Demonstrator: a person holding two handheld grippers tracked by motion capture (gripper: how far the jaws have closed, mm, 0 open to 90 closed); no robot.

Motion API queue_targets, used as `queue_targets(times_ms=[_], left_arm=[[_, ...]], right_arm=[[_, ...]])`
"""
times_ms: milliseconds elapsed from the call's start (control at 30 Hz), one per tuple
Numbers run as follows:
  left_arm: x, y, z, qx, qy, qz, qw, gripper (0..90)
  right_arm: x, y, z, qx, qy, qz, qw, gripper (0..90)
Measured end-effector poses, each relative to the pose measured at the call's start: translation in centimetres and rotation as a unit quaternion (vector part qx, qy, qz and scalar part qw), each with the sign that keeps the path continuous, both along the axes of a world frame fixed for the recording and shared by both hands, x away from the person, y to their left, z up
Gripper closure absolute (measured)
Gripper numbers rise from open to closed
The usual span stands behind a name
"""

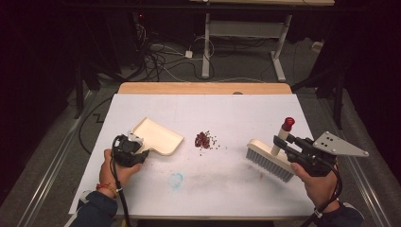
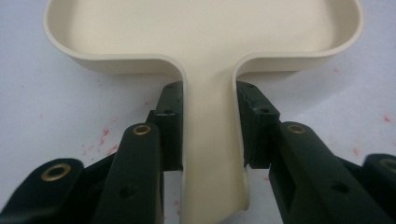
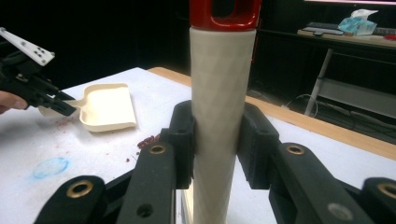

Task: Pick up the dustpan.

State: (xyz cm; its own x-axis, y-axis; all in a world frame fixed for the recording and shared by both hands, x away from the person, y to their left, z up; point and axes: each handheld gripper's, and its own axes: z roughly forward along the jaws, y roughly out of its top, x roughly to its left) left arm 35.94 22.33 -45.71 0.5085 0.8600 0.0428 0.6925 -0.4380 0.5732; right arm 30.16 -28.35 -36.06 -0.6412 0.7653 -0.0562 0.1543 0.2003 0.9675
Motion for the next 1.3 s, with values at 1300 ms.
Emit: queue_targets(times_ms=[1300], left_arm=[[-6.1,-2.1,0.2,0.010,0.031,-0.141,0.9894,64.3]], right_arm=[[0.9,-0.3,-0.2,0.006,0.006,-0.013,0.9999,69.6]])
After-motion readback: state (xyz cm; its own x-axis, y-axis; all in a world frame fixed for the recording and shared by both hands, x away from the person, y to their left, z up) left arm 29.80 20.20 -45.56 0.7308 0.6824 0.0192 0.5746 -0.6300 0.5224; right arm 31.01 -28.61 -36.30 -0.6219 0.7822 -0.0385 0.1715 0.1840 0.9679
